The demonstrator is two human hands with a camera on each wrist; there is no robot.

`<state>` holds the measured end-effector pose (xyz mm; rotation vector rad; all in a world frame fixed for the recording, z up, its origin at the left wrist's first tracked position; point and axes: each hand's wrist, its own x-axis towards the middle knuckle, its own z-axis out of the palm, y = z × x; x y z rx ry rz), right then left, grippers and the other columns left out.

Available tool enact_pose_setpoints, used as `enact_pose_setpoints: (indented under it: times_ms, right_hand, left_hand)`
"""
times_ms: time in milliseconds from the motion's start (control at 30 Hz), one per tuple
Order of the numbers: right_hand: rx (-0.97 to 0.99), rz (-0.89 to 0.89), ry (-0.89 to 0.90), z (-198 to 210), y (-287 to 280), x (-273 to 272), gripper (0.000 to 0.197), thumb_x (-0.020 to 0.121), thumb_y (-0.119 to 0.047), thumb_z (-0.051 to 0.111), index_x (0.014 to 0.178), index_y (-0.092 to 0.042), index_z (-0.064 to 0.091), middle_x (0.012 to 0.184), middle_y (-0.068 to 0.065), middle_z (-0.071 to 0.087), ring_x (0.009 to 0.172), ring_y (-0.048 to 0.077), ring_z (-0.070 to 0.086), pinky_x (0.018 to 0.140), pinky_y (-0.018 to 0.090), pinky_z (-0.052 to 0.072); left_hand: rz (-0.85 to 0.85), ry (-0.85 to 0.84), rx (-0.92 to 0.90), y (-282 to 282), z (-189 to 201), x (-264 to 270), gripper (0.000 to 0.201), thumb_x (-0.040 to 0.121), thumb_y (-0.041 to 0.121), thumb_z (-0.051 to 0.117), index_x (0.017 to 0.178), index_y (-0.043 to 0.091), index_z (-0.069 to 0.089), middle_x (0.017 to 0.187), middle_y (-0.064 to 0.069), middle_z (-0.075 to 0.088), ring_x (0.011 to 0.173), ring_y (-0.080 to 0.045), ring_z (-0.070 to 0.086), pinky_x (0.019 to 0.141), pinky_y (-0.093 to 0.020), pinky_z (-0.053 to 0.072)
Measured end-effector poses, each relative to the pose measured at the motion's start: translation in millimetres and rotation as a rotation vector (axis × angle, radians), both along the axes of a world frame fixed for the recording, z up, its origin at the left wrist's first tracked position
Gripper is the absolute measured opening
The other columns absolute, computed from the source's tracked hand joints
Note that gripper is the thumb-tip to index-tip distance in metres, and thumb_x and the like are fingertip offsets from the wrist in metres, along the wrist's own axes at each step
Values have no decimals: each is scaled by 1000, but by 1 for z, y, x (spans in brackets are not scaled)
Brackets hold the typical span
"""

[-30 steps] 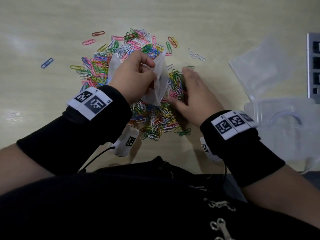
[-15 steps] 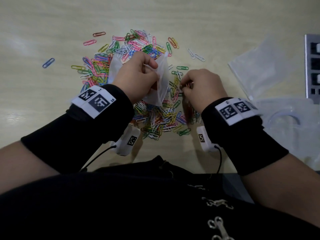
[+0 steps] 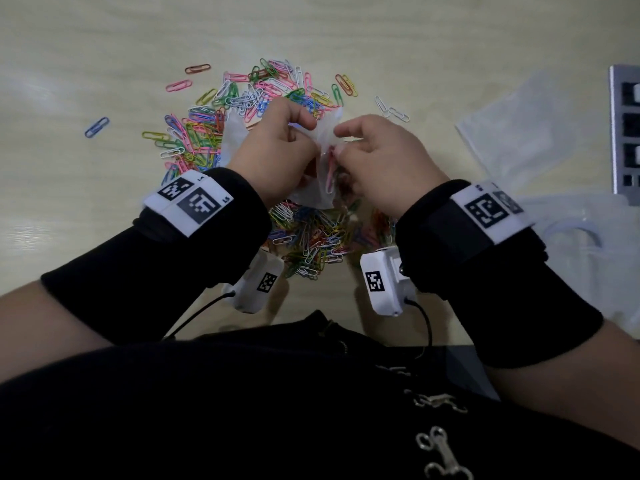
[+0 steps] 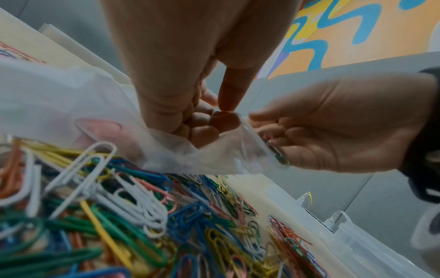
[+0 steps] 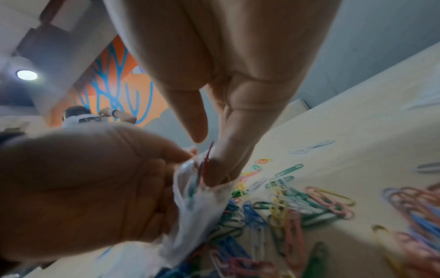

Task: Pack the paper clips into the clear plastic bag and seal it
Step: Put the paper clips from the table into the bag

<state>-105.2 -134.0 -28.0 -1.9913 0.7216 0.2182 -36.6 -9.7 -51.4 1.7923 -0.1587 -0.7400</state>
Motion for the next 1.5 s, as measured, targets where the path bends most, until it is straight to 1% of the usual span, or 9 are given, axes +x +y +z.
enact_pose_setpoints:
  times_ms: [200,300,433,633,800,967,1100,1267,1500]
  right_hand:
    - [-69,-85,-149,6,-16,8,21,85,-18,49,83,-32,64,94,-6,69,93,16,66,88,43,54]
    - [-364,-10,-8,-3,-38,16,29,95,-21,41,118,-22,60,127,3,58,115,18,55,101,29,41]
    - [-494,328,175,-21,-46,17,45,100,-20,34,143,-12,32,158,9,21,146,23,19,118,37,20]
    - [-486,551,134,-9,-25,-21,42,94,-7,39,135,-13,49,150,7,38,135,24,38,108,32,31]
    - [-433,203,165,11,-32,-44,48,88,-23,61,133,-23,44,135,5,43,115,18,52,95,29,39]
    - [-409,202,644,22,-30,-60,105,62,-45,85,140,-17,21,139,14,30,115,33,52,87,37,43]
    - [-352,207,670,6,-2,-67,134,53,-40,90,148,-18,0,143,16,15,120,35,49,98,38,43]
    - [-335,17,406,-10,6,-51,90,69,-31,83,137,-11,28,136,12,27,116,31,51,98,32,41]
    - [-435,151,233,-17,-8,-34,46,80,-25,72,122,-21,52,124,9,42,106,30,56,94,33,44]
  left_hand:
    - [67,35,14,1,2,5,24,80,5,48,83,28,48,63,2,51,48,-14,49,53,-28,37]
    - [75,47,22,1,5,6,25,82,4,46,82,29,48,64,1,50,50,-16,49,54,-28,38]
    - [65,55,41,2,6,4,20,73,11,48,79,30,49,63,3,51,52,-19,50,55,-30,40]
    - [74,45,48,5,3,7,22,79,7,47,80,29,49,54,8,51,47,-15,48,53,-28,38]
    - [63,35,60,2,3,4,26,83,3,48,79,28,49,58,5,51,41,-9,48,52,-28,39]
    - [48,36,58,3,4,1,26,84,1,46,81,26,48,61,0,50,37,-6,46,51,-26,38]
    - [31,19,65,5,4,1,25,84,1,46,81,26,48,59,0,50,37,-7,45,51,-27,37]
    - [21,2,76,6,2,0,23,82,4,48,80,27,49,59,2,50,41,-10,45,52,-28,38]
    - [10,0,76,5,2,1,24,83,5,49,79,28,49,56,3,51,43,-13,45,51,-26,39]
